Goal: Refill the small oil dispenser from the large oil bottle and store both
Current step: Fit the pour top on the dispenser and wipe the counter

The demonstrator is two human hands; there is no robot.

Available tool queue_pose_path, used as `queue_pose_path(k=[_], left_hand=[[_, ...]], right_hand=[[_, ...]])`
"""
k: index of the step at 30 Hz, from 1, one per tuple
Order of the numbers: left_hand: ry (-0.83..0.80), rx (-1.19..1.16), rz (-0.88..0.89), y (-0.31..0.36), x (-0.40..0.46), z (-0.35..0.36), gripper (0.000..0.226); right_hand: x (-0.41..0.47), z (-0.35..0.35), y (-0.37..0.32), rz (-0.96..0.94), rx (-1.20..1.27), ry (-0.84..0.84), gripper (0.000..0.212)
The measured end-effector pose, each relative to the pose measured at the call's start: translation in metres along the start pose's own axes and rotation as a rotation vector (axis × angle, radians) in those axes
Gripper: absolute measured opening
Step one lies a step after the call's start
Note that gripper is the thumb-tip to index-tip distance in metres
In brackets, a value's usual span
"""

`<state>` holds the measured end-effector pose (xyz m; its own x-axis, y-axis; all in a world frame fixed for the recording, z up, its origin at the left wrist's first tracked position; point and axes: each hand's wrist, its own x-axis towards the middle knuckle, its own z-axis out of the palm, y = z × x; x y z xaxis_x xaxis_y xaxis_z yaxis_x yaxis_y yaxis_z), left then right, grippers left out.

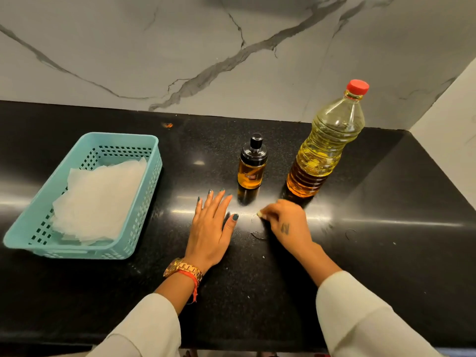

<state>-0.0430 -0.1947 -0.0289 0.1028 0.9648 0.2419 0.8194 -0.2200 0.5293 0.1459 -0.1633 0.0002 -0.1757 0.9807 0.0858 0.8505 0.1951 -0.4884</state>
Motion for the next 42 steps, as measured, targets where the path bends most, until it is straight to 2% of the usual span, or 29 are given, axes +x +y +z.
queue_pose_path(k=[3,6,9,11,14,16,21,24,26,31,34,38,40,42], left_hand=[[-0.002,-0.002,0.000,-0.001,0.000,0.001,0.074],[0.009,-0.026,-0.005,-0.003,-0.001,0.002,0.066],[0.019,-0.039,-0.015,-0.003,-0.001,0.001,0.064],[0.023,-0.047,-0.019,-0.002,0.000,0.001,0.066],[0.012,-0.053,-0.027,-0.001,-0.001,0.000,0.067],[0.014,-0.058,-0.031,-0.002,-0.001,0.001,0.069],[0.021,-0.077,-0.026,-0.003,-0.002,0.001,0.074],[0.036,-0.090,-0.031,-0.004,-0.002,0.001,0.073],[0.042,-0.092,-0.035,-0.003,-0.002,0.001,0.069],[0.025,-0.100,-0.047,-0.002,-0.001,0.001,0.068],[0.027,-0.094,-0.042,-0.002,-0.002,0.001,0.070],[0.024,-0.096,-0.040,-0.003,-0.002,0.001,0.074],[0.025,-0.096,-0.051,-0.003,-0.002,0.001,0.070],[0.021,-0.094,-0.061,-0.002,-0.002,0.000,0.069]], right_hand=[[0.022,0.008,-0.013,0.016,-0.035,0.046,0.015],[0.010,0.019,-0.035,-0.114,-0.085,-0.041,0.019],[-0.021,0.016,-0.030,-0.208,-0.003,-0.115,0.022],[-0.025,0.007,-0.017,-0.158,0.036,-0.110,0.023],[0.005,0.006,-0.004,-0.009,-0.014,0.000,0.022],[0.028,0.013,-0.014,0.012,-0.059,0.034,0.022],[0.023,0.035,-0.052,-0.197,-0.034,-0.090,0.019],[-0.009,0.026,-0.044,-0.305,0.010,-0.169,0.019],[-0.020,0.012,-0.023,-0.221,0.032,-0.178,0.025],[0.016,0.007,-0.001,-0.008,-0.041,0.026,0.026],[0.030,0.025,-0.027,-0.040,-0.014,-0.014,0.025],[-0.010,0.027,-0.039,-0.292,0.014,-0.147,0.022],[-0.026,0.013,-0.021,-0.272,0.055,-0.171,0.026],[-0.025,-0.002,0.002,-0.146,0.077,-0.089,0.024]])
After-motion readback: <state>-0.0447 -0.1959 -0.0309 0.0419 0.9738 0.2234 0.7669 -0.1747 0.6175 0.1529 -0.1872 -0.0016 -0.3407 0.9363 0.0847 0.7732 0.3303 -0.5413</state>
